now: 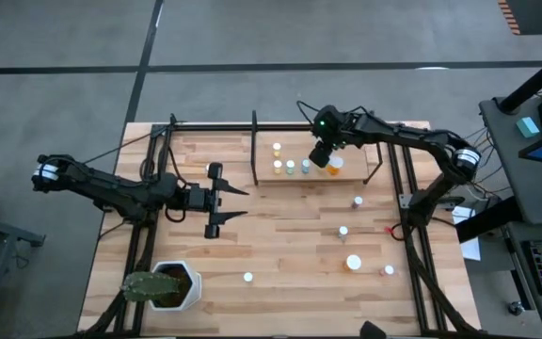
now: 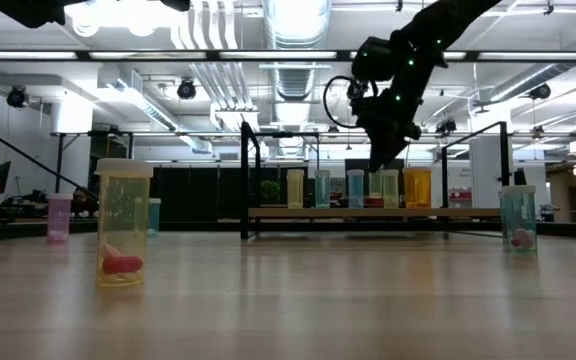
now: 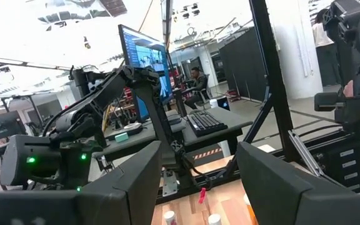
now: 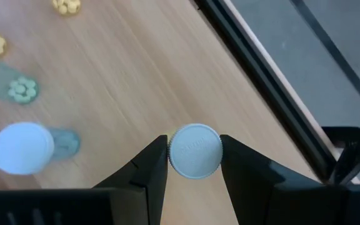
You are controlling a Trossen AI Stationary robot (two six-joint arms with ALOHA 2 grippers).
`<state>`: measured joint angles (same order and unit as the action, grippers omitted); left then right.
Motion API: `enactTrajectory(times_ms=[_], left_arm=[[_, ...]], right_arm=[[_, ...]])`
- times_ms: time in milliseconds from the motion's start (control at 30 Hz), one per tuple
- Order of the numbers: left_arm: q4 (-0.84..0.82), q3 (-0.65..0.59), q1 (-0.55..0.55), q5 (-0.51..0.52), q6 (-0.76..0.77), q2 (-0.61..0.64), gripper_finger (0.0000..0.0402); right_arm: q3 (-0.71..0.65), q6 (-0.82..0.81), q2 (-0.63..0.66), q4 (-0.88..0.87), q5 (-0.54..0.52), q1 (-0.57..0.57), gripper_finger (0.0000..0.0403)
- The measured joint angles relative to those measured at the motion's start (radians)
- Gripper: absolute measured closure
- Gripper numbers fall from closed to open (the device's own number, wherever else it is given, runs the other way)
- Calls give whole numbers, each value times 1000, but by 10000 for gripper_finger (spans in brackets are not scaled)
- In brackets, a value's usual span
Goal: Pick and place medicine bottles onto shelf by color
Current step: Put the yellow pill bottle on the shelf aligned with the other yellow pill bottle
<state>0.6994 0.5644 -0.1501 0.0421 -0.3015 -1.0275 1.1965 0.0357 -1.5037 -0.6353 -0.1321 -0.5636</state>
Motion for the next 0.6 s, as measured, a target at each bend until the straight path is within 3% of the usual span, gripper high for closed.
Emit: enactTrajectory(times_ms=[600], left_arm=[[0,0,0,46,-21,0,210]], right_arm=[[1,-22,-30,-25,1,1,271]])
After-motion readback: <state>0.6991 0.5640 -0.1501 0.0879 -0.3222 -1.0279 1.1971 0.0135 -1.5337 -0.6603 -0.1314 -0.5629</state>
